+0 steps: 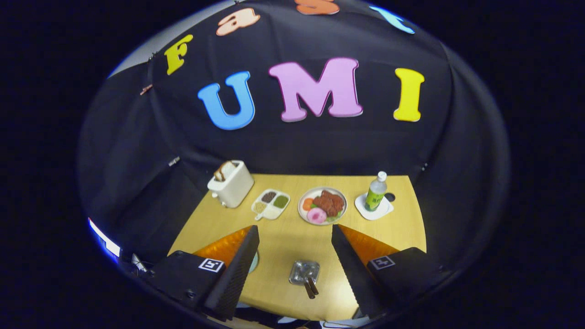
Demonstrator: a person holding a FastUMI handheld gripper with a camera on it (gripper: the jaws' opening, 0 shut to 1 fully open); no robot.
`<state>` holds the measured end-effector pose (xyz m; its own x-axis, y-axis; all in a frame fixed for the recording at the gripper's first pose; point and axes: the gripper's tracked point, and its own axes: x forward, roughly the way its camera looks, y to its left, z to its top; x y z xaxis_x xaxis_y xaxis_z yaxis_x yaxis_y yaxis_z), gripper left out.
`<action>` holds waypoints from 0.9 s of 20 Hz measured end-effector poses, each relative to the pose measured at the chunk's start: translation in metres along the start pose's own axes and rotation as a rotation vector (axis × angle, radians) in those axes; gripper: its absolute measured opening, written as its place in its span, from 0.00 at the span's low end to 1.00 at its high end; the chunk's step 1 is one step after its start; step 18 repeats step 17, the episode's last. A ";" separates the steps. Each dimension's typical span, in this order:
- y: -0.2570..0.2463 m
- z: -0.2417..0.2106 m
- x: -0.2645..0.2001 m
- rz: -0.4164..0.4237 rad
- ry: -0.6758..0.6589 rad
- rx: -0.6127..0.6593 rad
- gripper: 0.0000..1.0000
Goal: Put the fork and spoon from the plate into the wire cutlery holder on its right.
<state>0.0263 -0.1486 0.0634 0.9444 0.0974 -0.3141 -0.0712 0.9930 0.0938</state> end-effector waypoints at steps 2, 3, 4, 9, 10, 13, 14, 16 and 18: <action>0.004 0.012 -0.012 0.002 -0.088 -0.001 0.99; 0.006 0.015 -0.016 0.002 -0.124 -0.004 0.99; 0.007 0.019 -0.019 0.000 -0.163 -0.018 0.99; 0.010 0.023 -0.030 -0.041 -0.319 -0.092 0.99; 0.017 0.023 -0.031 -0.023 -0.346 -0.078 0.99; 0.045 0.021 -0.044 0.077 -0.447 -0.033 0.99; 0.052 0.017 -0.049 0.101 -0.479 -0.023 0.99; 0.059 0.005 -0.051 0.118 -0.498 -0.043 0.98; 0.064 -0.002 -0.053 0.126 -0.495 -0.057 0.98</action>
